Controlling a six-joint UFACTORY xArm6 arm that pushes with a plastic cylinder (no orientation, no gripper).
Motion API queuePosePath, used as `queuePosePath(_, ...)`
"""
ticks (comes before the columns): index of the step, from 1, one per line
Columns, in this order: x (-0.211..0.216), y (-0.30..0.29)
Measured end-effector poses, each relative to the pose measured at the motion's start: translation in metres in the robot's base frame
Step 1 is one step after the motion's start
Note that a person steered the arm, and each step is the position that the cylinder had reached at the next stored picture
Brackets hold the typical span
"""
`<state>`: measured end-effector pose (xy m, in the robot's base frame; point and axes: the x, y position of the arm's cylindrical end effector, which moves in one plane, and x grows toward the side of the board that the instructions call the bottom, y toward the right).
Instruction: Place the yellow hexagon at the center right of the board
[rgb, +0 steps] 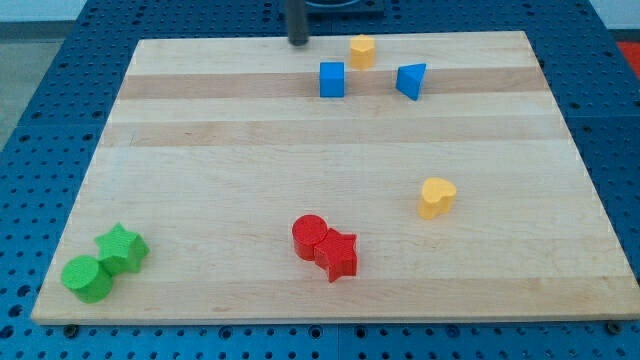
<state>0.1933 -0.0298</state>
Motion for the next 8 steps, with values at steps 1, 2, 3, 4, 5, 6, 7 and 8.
queuePosePath(1, 0.000, 0.053)
queuePosePath(2, 0.000, 0.066)
queuePosePath(3, 0.000, 0.067)
queuePosePath(4, 0.000, 0.067)
queuePosePath(5, 0.004, 0.068)
queuePosePath(6, 0.039, 0.069)
queuePosePath(7, 0.072, 0.069)
queuePosePath(8, 0.097, 0.069)
